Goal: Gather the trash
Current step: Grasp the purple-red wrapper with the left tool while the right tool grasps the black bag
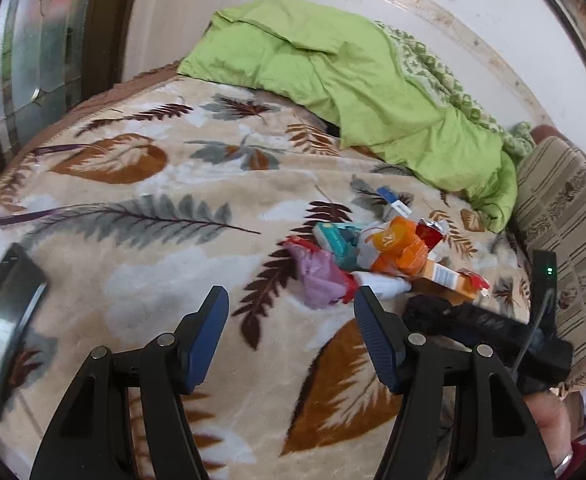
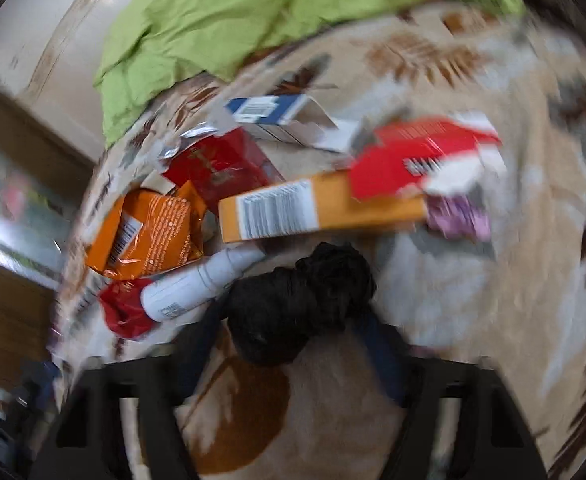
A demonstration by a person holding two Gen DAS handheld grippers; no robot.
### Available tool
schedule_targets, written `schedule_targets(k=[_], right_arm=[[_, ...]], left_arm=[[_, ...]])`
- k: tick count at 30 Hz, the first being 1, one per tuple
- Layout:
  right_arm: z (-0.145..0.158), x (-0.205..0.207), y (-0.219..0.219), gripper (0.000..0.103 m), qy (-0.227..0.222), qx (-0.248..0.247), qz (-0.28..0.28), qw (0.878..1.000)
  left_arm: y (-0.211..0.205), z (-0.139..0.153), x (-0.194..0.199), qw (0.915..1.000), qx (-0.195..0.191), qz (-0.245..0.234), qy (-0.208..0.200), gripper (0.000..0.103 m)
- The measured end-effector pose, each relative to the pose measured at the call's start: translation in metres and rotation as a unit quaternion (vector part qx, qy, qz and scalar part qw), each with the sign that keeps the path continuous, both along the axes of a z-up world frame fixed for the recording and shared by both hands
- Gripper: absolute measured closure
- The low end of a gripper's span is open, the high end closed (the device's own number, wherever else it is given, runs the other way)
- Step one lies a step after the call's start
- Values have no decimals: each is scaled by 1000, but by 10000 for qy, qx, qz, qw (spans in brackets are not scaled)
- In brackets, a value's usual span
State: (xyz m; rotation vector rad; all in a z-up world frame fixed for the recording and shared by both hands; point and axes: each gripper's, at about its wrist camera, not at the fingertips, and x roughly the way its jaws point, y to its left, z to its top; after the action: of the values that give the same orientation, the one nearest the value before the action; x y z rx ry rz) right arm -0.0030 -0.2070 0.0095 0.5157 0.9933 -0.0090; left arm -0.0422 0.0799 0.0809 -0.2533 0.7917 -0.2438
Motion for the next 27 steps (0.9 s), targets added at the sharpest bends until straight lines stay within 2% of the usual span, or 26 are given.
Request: schedule_targets(k=[2, 4, 7, 10, 14, 15, 17, 19, 23, 27], right_arm=[[3, -2, 3, 58, -259, -55, 276, 9993], [3, -5, 1, 58, -298, -91, 268, 9992], [6, -13, -6, 59, -431, -135, 262, 9986], [8, -22, -18, 59, -469, -59, 211, 9987], [10, -28, -24, 59, -511, 3, 233, 9984], [11, -30, -23, 59, -524, 4, 252, 9983], [13, -31, -23, 59, -564, 2, 277, 9980], [14, -31, -22, 59, -602, 6, 294, 9978], [16, -31, -19, 59, -641, 15, 351, 9973], [24, -37, -15, 59, -778, -83, 434, 9960]], left_arm=[[-9, -11, 8, 9997, 207, 17, 149, 38], [-16, -17, 13, 9996, -50, -187, 210, 38], [-33, -26, 22, 9993, 303, -211, 114, 38], [-41, -35, 36, 9992, 94, -263, 285, 38], [-47, -45, 54, 9991, 108, -118, 400, 38], [-47, -48, 59, 9988, 6, -125, 478, 39], [-45, -53, 65, 9981, -169, -125, 583, 54], [-44, -55, 67, 9976, -260, -153, 621, 58], [-47, -50, 62, 9986, -62, -218, 470, 64], [-48, -37, 46, 9996, 123, -242, 101, 65]])
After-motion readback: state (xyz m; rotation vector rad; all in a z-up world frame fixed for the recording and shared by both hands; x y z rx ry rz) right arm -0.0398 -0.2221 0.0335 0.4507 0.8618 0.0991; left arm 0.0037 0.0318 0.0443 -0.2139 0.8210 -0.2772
